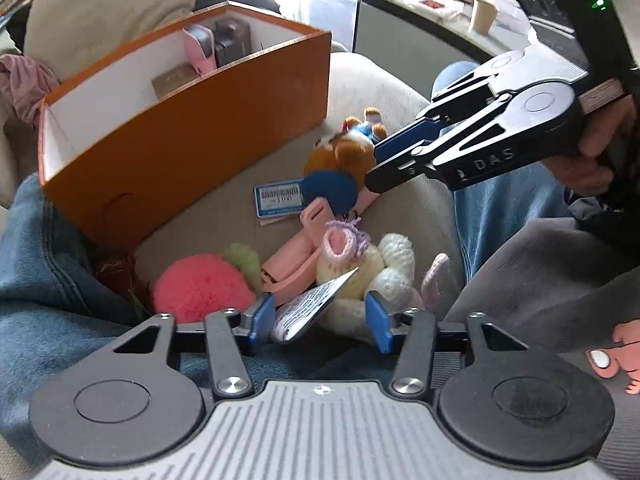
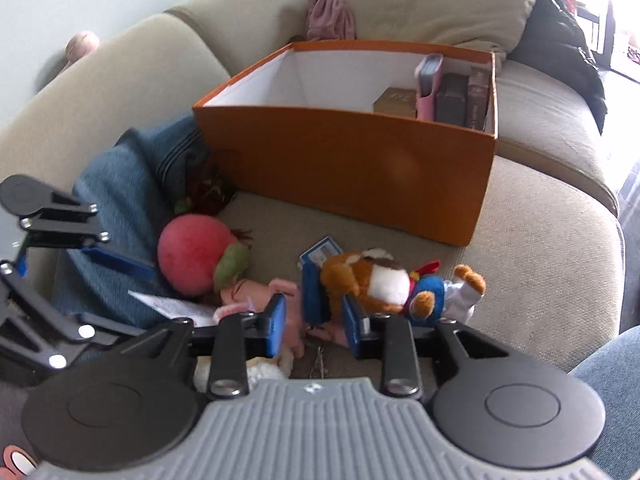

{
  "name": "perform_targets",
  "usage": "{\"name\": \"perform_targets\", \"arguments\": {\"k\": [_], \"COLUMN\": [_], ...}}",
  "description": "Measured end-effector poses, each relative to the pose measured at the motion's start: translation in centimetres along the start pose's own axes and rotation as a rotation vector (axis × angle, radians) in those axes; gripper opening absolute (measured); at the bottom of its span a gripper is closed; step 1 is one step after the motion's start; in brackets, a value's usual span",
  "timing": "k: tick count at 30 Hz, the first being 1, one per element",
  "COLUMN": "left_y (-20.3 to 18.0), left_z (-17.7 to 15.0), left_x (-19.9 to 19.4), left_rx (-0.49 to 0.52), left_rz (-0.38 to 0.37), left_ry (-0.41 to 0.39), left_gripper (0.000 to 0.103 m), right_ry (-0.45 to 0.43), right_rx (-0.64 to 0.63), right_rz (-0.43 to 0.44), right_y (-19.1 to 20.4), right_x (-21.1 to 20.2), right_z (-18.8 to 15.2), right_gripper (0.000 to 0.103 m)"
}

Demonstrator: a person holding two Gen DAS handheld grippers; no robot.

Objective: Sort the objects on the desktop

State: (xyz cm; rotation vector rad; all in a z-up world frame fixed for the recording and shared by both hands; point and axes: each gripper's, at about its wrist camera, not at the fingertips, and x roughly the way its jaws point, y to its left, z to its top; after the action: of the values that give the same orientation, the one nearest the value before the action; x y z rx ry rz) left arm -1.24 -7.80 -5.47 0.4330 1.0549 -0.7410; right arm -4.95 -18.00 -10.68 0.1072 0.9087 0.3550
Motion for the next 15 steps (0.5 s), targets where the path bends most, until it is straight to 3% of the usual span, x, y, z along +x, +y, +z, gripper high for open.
{"name": "perform_targets", "arguments": {"k": [5, 8, 11, 15], "left_y": [0.5, 1.2, 2.3, 3.9], "left_z": [-0.2, -0.3, -0.2, -0.1], "left_x": [1.1, 0.8, 0.2, -0.7], "left_rx": [-0.032, -0.072, -0.134, -0.228], "left_rz": [-0.002, -0.001, 0.011, -0.002], "left_ry": [0.012, -0.003, -0.021, -0.055], "left_gripper": [0.029, 0.016, 0.005, 0.005], "right_ry": [0.022, 0.067, 0.101, 0.142], "right_rx": [-0.012, -0.117, -0.256, -0.366], "right_rz": [-0.038, -0.063, -0.118, -0.097], "right_y": [-0.7, -0.6, -0.4, -0.7], "right_x": [0.3, 0.7, 1.1, 1.4], "right_z": [0.1, 0.5, 0.8, 1.1], "right_gripper": [0.035, 0.045, 0.045, 0.045]}}
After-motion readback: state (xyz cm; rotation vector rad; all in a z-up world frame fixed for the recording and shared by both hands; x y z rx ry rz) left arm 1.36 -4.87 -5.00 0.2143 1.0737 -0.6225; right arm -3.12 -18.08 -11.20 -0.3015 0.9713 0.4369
